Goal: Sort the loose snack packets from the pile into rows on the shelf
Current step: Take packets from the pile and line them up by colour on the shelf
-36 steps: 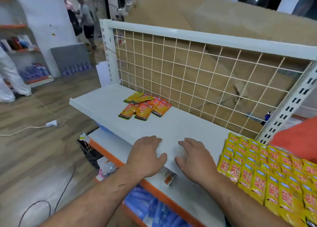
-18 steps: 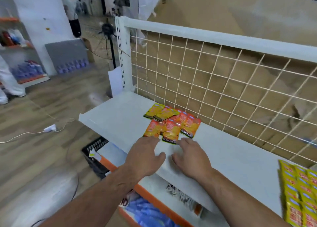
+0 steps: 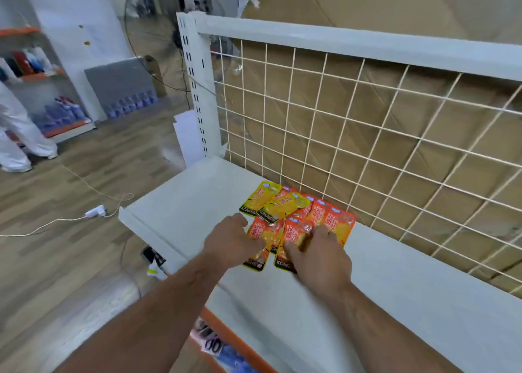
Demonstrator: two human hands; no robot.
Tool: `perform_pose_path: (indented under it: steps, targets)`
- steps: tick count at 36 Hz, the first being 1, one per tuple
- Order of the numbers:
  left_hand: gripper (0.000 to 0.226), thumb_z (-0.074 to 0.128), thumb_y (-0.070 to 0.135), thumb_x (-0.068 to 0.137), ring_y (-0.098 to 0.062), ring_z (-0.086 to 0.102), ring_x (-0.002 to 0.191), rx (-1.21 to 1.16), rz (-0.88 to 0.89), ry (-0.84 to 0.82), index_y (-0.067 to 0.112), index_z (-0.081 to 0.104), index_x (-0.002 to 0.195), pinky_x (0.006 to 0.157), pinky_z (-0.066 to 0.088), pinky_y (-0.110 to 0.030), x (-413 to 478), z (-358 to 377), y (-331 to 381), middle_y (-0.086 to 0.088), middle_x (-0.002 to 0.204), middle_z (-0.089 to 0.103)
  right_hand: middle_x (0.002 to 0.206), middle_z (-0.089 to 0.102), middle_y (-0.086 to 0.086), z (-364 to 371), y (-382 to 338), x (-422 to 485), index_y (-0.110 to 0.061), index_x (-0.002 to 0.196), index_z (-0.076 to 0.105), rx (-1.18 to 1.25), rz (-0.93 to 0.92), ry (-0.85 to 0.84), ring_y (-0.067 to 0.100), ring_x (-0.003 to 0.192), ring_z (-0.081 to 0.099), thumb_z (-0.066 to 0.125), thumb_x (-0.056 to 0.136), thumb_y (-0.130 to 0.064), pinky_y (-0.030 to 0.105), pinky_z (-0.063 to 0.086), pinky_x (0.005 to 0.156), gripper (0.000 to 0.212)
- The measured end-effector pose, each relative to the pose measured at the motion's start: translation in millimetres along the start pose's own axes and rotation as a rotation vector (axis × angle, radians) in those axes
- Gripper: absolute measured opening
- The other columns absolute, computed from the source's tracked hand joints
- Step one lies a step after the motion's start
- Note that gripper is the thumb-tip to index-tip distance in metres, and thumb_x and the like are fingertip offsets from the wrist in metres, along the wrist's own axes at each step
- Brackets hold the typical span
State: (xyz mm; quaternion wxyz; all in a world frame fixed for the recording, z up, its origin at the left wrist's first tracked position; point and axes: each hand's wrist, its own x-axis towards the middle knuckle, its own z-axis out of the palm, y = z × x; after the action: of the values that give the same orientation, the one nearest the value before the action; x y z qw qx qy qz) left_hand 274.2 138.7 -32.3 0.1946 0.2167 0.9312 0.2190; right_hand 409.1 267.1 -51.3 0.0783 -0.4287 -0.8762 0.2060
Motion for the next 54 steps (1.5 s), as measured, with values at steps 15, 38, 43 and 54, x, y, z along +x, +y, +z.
perform_pose_path:
  steps: [15, 38, 43, 54]
  targets:
    - [0.028, 0.08, 0.03, 0.066, -0.017, 0.064, 0.076, -0.038, 0.035, -0.118, 0.017, 0.055, 0.071, 0.069, 0.05, -0.028, 18.5, -17.4, 2.4, 0.0, 0.078, 0.066, 0.105, 0.064, -0.006, -0.2, -0.7, 1.7, -0.025, 0.103, 0.046, 0.026, 0.079, -0.004, 0.024, 0.099, 0.064, 0.061, 0.078, -0.063, 0.032, 0.041, 0.072, 0.048]
    - [0.02, 0.072, -0.001, 0.078, -0.027, 0.065, 0.084, -0.234, 0.264, -0.442, 0.017, 0.063, 0.076, 0.079, 0.058, -0.036, 16.8, -39.3, -26.5, -0.01, 0.088, 0.066, 0.075, 0.067, 0.019, -19.5, -5.2, -82.3, -0.001, 0.076, 0.068, 0.723, 0.541, 0.053, 0.028, 0.067, 0.059, 0.074, 0.076, -0.001, 0.041, 0.047, 0.063, 0.006]
    - [0.022, 0.07, -0.011, 0.076, -0.022, 0.058, 0.064, -0.489, 0.233, -0.547, 0.008, 0.061, 0.073, 0.061, 0.046, -0.028, -13.7, -26.6, -21.7, -0.017, 0.084, 0.068, 0.066, 0.065, 0.008, -32.1, -10.1, -129.8, -0.008, 0.075, 0.059, 0.912, 0.533, 0.089, 0.018, 0.054, 0.059, 0.067, 0.085, 0.007, 0.017, 0.043, 0.042, 0.02]
    - [0.013, 0.065, -0.008, 0.083, -0.018, 0.058, 0.058, -0.543, 0.347, -0.676, 0.006, 0.064, 0.085, 0.056, 0.046, -0.027, -88.6, -0.1, 19.9, -0.007, 0.071, 0.067, 0.05, 0.06, -0.006, -62.0, 10.5, -216.4, -0.007, 0.074, 0.054, 0.959, 0.525, 0.224, 0.003, 0.038, 0.052, 0.068, 0.087, 0.006, 0.016, 0.037, 0.037, 0.023]
